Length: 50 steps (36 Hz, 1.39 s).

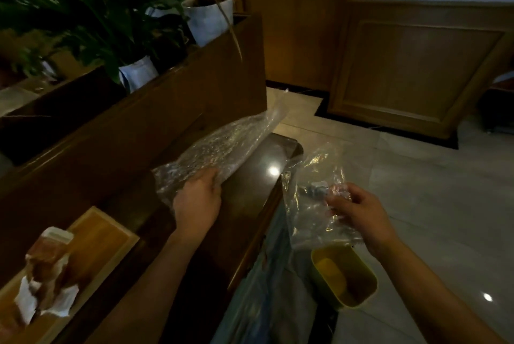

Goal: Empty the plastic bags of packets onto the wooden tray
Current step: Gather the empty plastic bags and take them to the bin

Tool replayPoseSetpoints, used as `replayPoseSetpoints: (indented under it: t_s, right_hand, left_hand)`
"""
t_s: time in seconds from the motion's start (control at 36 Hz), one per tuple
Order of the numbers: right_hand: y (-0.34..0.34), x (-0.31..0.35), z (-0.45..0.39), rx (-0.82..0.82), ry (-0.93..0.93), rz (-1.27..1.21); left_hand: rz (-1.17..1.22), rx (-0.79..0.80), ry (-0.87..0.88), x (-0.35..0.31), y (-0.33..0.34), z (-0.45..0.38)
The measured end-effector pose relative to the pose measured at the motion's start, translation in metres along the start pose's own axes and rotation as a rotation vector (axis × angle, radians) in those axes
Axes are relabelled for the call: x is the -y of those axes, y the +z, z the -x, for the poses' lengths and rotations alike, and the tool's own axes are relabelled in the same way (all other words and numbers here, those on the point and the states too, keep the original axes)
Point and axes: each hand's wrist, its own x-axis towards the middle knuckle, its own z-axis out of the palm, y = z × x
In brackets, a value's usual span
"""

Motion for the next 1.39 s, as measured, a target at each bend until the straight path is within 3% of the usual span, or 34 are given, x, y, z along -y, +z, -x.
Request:
replayPoseSetpoints:
  t_s: [0.14,0.39,0.69,1.03,1.39]
  right_hand:
    - [-0.019,-0.004,0.012,-0.101,0.009,-0.014]
    - [-0.06,-0.012,0.054,-0.332,0.027,-0.046]
    - [-0.111,-0.025,0.086,-0.564,0.064,-0.069]
    - [-0.178,-0.028,0.063,-0.553,0.057,-0.088]
    - [-0.261,-0.055,0.022,-0.417,0.165,-0.007]
  left_hand:
    - [0.294,0.041,0.054,-0.033,0.022,-0.01]
    - [0.762,0.274,0.13,-0.107,0.05,-0.013]
    - [0.938,0.426,0.215,-0.187,0.077,0.006]
    - [0.933,0.478,0.174,-0.234,0.138,0.023]
    - [0.985,0.532,-0.221,-0.267,0.198,0.052]
